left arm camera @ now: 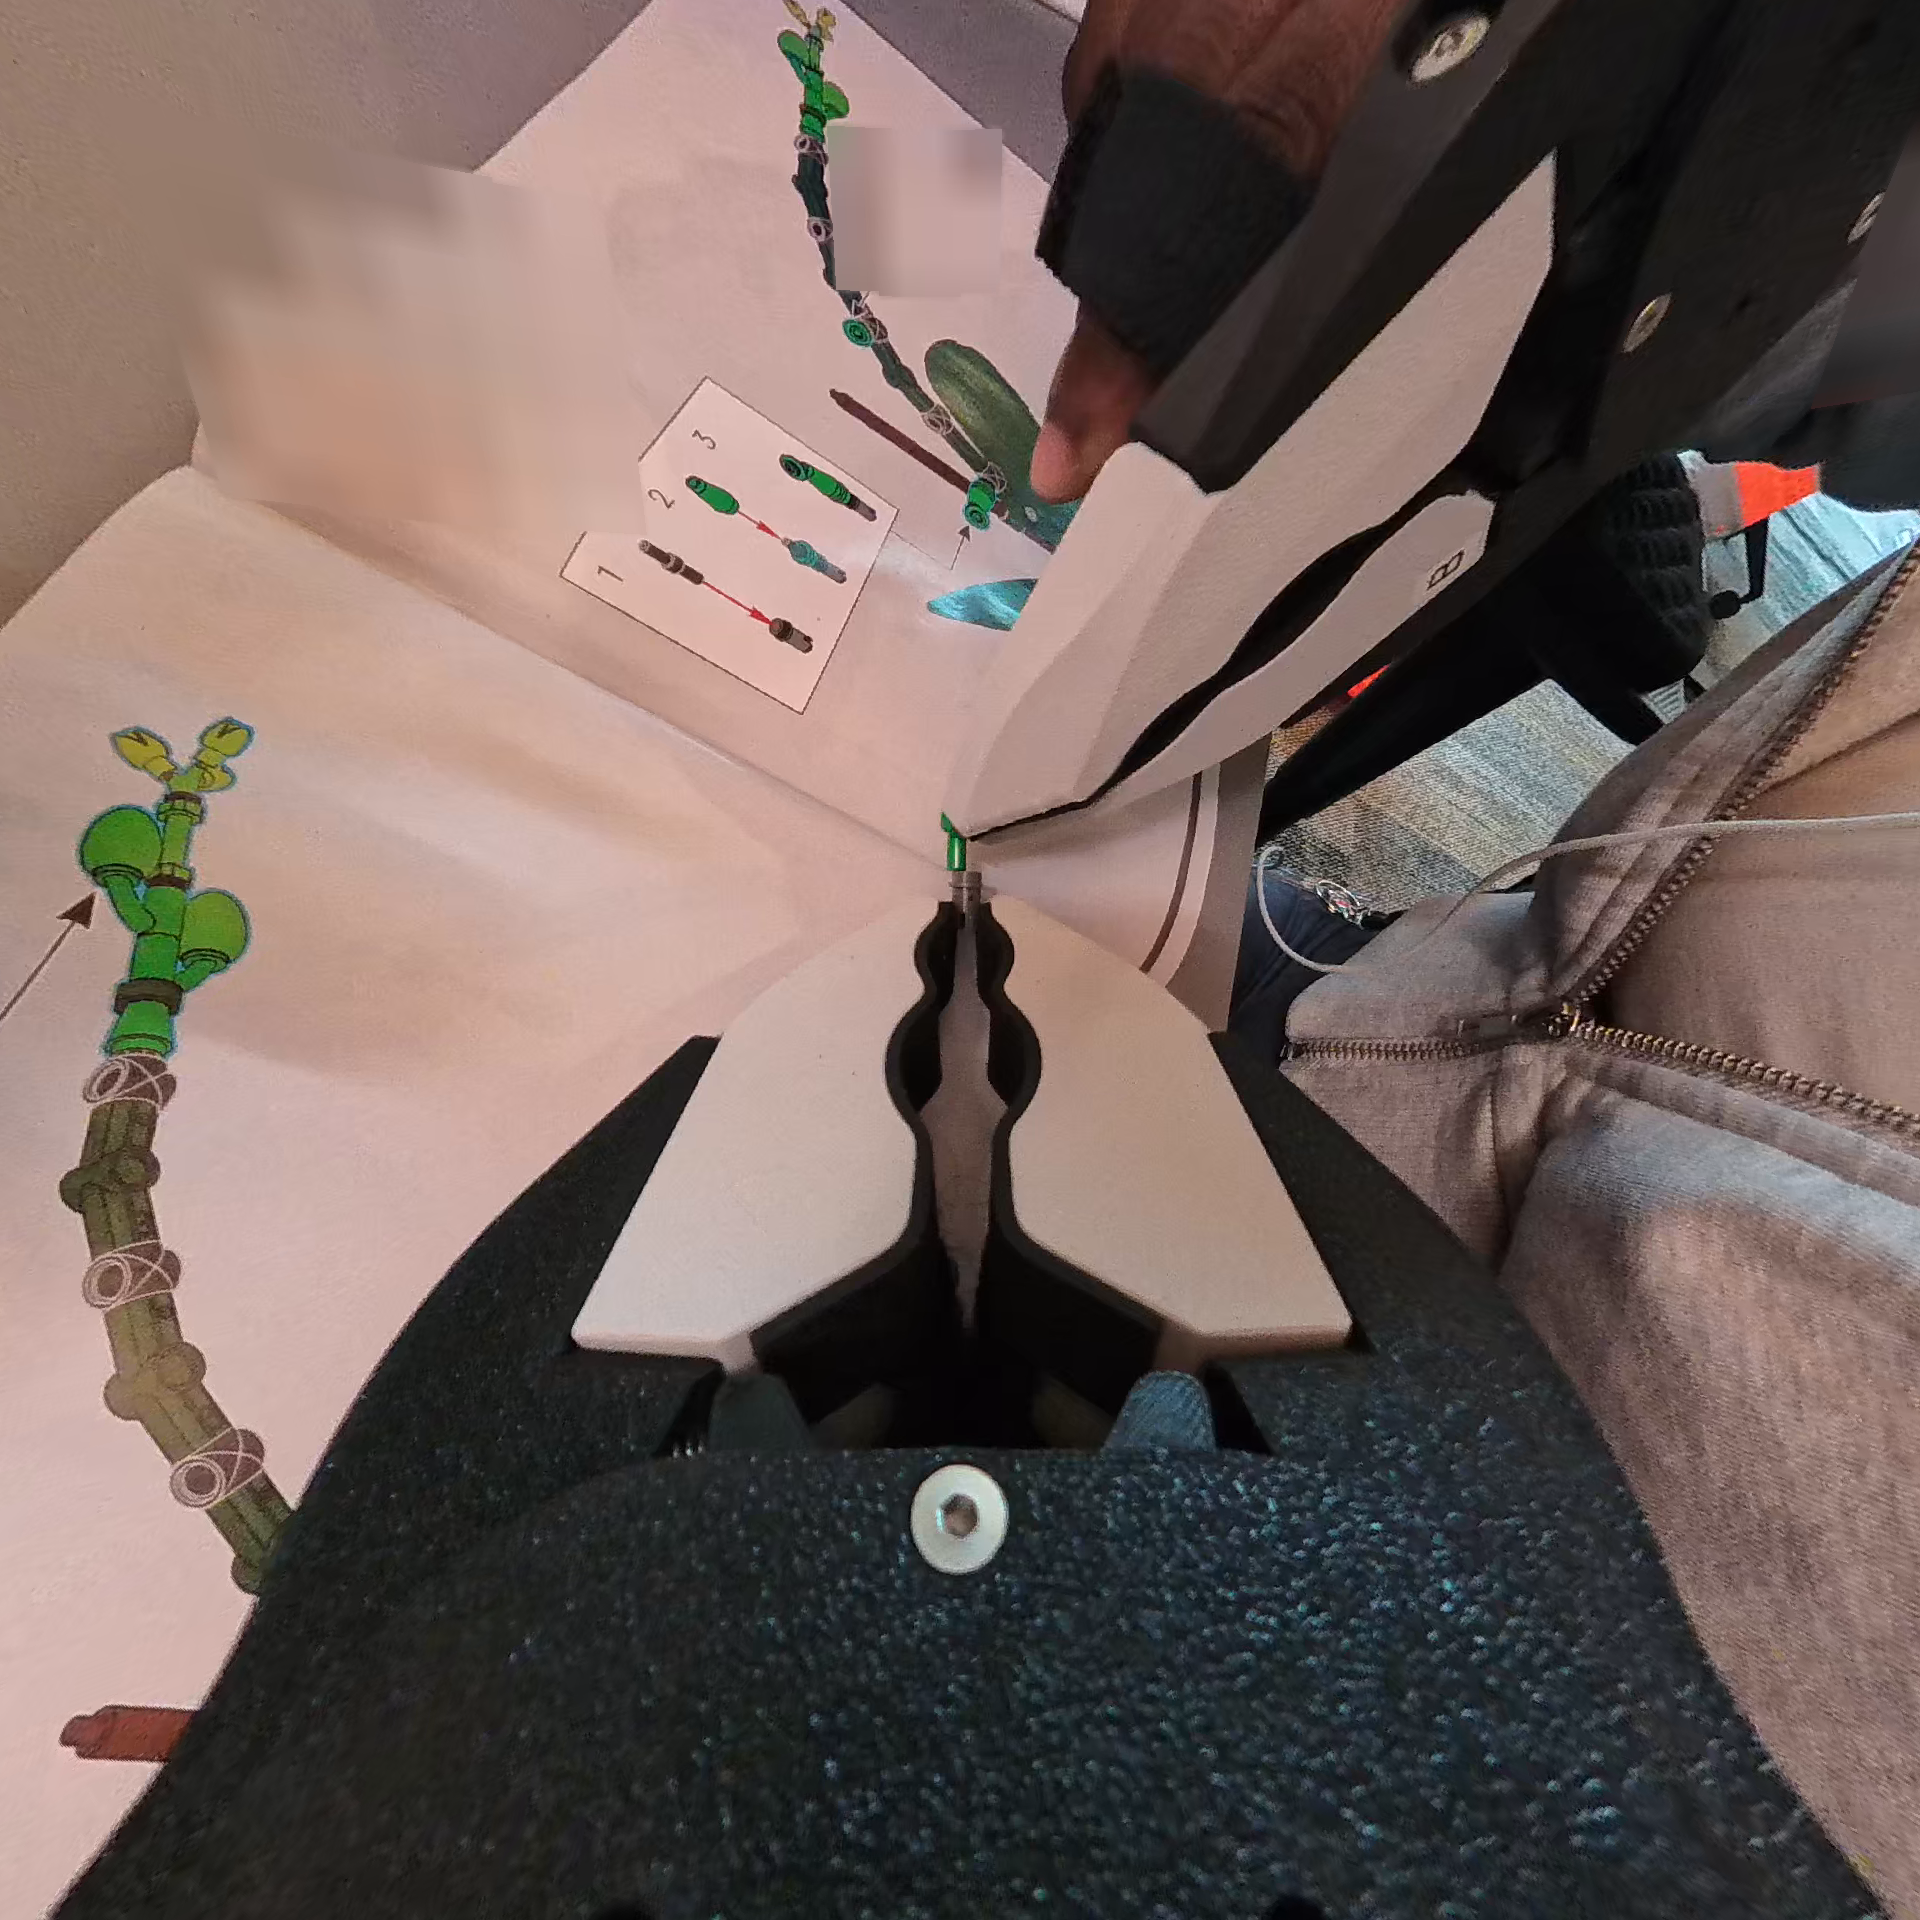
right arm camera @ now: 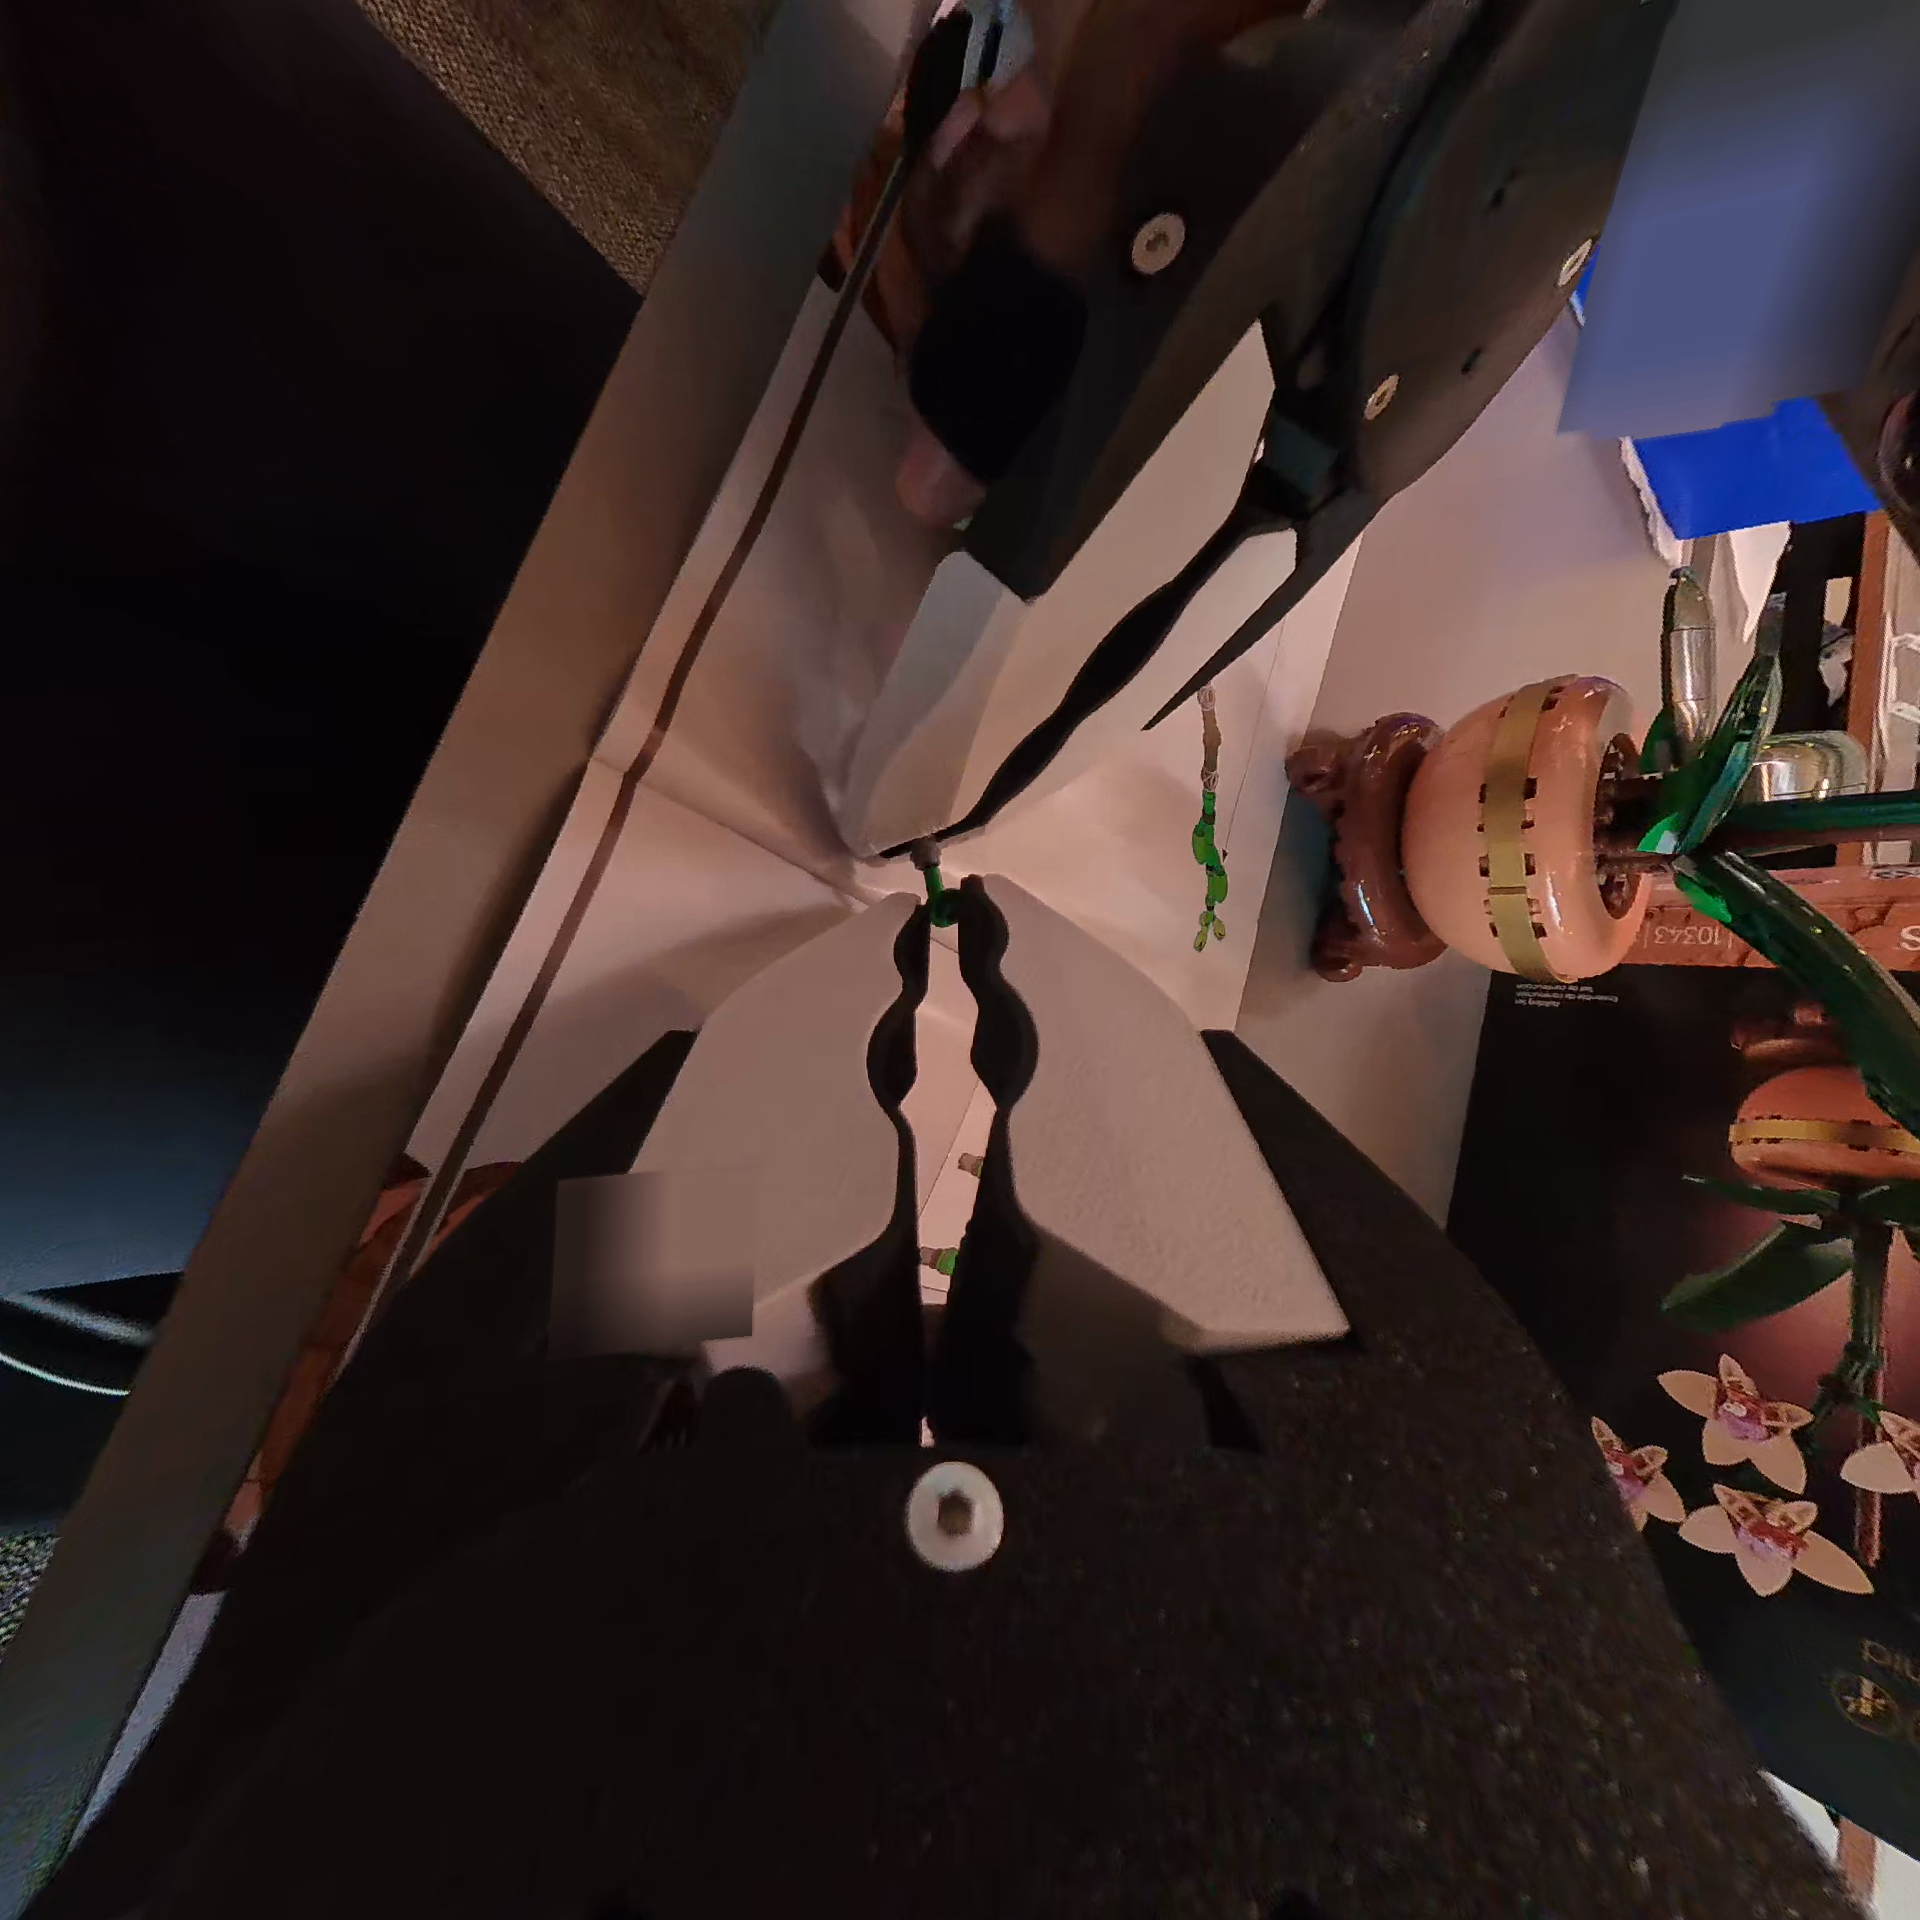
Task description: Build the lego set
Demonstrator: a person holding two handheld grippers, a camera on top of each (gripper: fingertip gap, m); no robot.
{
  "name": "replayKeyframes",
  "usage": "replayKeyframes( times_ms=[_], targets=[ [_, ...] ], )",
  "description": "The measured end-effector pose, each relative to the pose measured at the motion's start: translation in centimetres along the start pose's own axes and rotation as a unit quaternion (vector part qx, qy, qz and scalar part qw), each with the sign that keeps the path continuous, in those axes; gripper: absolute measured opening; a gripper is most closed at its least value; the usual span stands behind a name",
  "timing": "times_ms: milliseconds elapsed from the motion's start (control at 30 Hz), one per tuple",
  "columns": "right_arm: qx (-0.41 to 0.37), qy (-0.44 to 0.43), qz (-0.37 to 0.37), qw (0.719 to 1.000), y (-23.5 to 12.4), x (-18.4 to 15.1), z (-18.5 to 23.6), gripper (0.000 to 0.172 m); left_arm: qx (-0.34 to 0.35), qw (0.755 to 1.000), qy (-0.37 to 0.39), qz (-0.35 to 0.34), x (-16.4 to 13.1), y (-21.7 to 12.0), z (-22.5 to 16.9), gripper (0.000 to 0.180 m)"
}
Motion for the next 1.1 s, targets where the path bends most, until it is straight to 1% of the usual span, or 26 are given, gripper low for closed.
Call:
replayKeyframes(
  times_ms=[200, 367, 867, 967, 1100],
  targets=[
    [0.002, 0.003, -0.012, 1.000, -0.1, 0.1, -0.1, 0.005, -0.002, 1.000, -0.002, -0.001, 0.0, 0.0, 0.0, 0.003],
    [0.011, 0.034, -0.037, 0.999, -0.2, -0.4, -0.2, 0.005, -0.004, 1.000, -0.003, -0.002, 0.0, 0.0, 0.0, 0.003],
    [0.019, 0.035, -0.057, 0.998, 0.0, -0.5, -0.2, 0.005, -0.009, 1.000, -0.008, -0.003, 0.0, -0.1, 0.1, 0.003],
    [0.028, 0.046, -0.071, 0.996, -0.1, -0.7, -0.2, 0.005, -0.007, 1.000, -0.003, -0.002, 0.0, 0.0, 0.1, 0.003],
    [0.069, 0.090, -0.111, 0.987, 0.0, -1.1, -0.5, 0.004, -0.005, 1.000, 0.020, 0.006, 0.0, 0.0, -0.2, 0.003]
  ],
)
Point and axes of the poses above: each gripper's, where its closed fingertips meet, y out along the fingers, x out of its top, z = x × y across the jaws, the point moved 7 cm from there along -y, back along the fingers, and after that the axes turned 6 degrees about -x, right-handed, at the moved point
